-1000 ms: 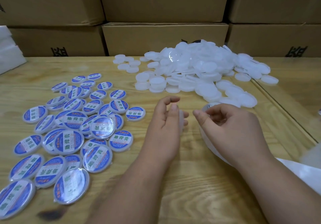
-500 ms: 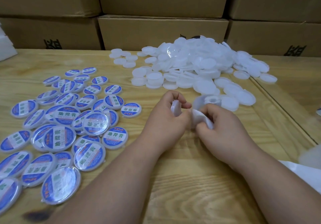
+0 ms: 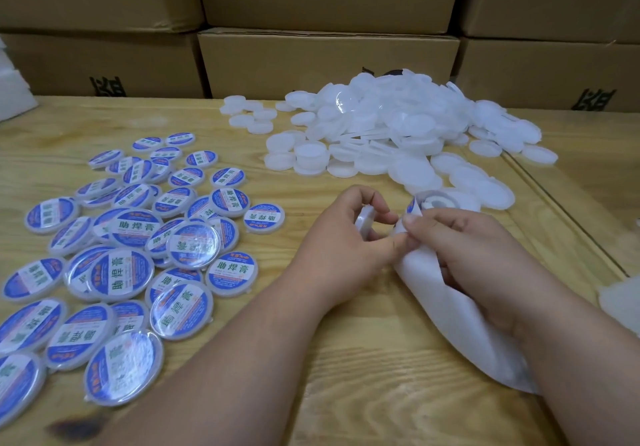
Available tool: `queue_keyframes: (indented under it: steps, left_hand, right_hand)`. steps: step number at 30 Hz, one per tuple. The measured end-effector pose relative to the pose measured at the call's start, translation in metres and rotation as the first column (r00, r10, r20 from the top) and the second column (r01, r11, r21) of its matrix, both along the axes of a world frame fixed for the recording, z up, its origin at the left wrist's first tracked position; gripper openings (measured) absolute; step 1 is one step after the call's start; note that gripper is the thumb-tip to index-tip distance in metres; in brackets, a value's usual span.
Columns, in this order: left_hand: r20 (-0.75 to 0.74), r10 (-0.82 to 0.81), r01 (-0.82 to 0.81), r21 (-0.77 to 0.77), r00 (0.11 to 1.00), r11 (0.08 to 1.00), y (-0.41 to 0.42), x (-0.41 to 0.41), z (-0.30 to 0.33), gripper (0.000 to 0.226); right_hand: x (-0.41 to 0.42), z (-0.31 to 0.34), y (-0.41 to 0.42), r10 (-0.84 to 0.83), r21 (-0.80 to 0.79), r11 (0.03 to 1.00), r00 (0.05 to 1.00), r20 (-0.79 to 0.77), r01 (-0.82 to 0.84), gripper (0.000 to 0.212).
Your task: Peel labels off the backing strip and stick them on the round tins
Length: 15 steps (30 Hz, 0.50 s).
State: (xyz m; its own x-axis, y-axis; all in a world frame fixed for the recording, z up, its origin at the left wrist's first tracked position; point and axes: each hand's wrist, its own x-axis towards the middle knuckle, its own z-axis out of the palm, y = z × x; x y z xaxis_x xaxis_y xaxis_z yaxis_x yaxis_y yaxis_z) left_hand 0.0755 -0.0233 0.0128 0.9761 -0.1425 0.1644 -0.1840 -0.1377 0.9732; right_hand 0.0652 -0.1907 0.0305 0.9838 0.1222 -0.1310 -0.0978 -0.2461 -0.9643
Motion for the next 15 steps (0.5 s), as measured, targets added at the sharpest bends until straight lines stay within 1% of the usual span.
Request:
queue_keyframes:
  steps: [1, 4, 8, 12, 15]
  left_hand:
    - [-0.005, -0.006, 0.006, 0.011, 1.000, 1.000, -0.001, 0.000, 0.000, 0.036]
    - [-0.012, -0.011, 0.011, 0.033, 1.000, 0.999, -0.001, -0.001, -0.001, 0.034]
    - [0.021, 0.029, -0.030, 0.068, 0.999, 0.997, 0.000, 0.000, -0.001, 0.024]
    - [0.022, 0.068, -0.069, 0.035, 0.997, 0.997, -0.002, 0.002, -0.003, 0.020]
    - [0.039, 0.088, -0.090, 0.066, 0.995, 0.994, -0.002, 0.002, -0.004, 0.016]
  right_hand:
    - [0.001, -0.001, 0.001, -0.009, -0.005, 1.000, 1.000, 0.008, 0.009, 0.031]
    - [0.002, -0.005, 0.000, -0.069, 0.003, 0.998, 0.997, 0.018, 0.069, 0.026]
    - [0.003, -0.011, -0.001, -0.081, -0.006, 0.997, 0.993, 0.083, 0.082, 0.012]
    - [0.003, -0.013, 0.002, -0.109, -0.017, 0.993, 0.980, 0.169, 0.113, 0.012]
    - [0.002, -0.013, 0.003, -0.102, 0.011, 0.995, 0.976, 0.194, 0.101, 0.011]
